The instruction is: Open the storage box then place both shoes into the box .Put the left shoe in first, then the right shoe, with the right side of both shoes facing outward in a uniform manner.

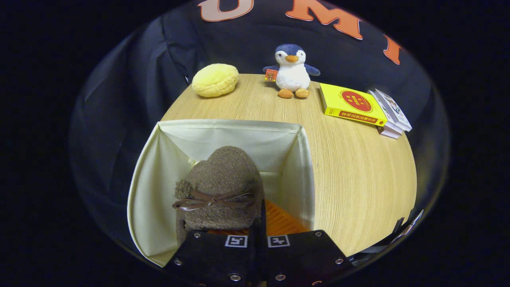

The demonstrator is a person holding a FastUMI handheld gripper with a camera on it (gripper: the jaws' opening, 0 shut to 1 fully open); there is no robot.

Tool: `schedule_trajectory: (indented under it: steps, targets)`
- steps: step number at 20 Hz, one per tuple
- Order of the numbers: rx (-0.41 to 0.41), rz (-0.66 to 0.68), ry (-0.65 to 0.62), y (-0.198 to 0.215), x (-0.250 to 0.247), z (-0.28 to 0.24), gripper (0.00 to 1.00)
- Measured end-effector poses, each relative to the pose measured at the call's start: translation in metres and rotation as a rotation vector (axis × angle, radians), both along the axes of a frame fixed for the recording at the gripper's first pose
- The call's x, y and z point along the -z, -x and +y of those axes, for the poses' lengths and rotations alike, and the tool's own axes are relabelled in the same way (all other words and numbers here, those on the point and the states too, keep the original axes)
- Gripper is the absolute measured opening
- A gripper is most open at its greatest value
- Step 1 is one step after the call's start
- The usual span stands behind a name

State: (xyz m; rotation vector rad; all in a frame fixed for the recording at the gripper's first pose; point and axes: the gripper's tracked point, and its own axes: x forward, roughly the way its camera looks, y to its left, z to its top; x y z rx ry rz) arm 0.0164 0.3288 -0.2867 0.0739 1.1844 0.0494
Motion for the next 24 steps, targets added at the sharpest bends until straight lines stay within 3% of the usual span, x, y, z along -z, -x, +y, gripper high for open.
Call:
schedule_trajectory:
  steps: [4,7,14,20,24]
  targets:
    - [-0.025,0.015,0.04,0.0,0.009,0.002,0.06]
    - [-0.036,0.029,-0.014,0.005,0.001,0.006,0.09]
    - [-0.069,0.016,-0.199,0.026,-0.048,0.008,0.43]
    - [-0.089,-0.234,-0.23,0.006,-0.122,-0.037,0.65]
    - [-0.045,-0.447,-0.24,-0.013,-0.173,-0.084,0.76]
